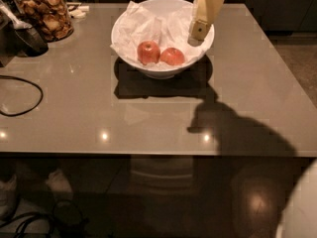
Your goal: Pick apple from white bowl
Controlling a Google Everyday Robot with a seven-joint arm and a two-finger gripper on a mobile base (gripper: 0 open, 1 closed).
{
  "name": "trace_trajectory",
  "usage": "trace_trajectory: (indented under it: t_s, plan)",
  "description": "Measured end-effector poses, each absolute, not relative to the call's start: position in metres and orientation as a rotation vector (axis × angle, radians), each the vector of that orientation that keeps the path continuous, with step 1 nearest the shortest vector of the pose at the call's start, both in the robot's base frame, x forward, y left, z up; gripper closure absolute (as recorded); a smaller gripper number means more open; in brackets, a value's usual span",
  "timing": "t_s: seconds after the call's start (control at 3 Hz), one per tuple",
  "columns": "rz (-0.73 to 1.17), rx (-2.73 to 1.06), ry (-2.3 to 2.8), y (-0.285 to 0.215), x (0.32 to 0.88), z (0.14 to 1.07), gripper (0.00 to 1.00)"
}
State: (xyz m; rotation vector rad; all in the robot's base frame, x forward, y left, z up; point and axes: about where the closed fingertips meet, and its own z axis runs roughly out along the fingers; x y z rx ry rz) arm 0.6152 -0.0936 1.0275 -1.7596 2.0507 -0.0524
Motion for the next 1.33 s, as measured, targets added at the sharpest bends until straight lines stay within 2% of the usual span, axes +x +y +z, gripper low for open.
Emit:
trace_trajectory:
  t_s: [0.33, 1.0, 1.33]
  plan:
    - [-0.020, -1.766, 2.050, -0.085, 0.634, 1.022, 0.03]
    - [0.013, -1.743, 2.069, -0.080, 0.666, 1.010, 0.00]
    - [0.038, -1.730, 2.095, -0.079, 0.681, 0.996, 0.05]
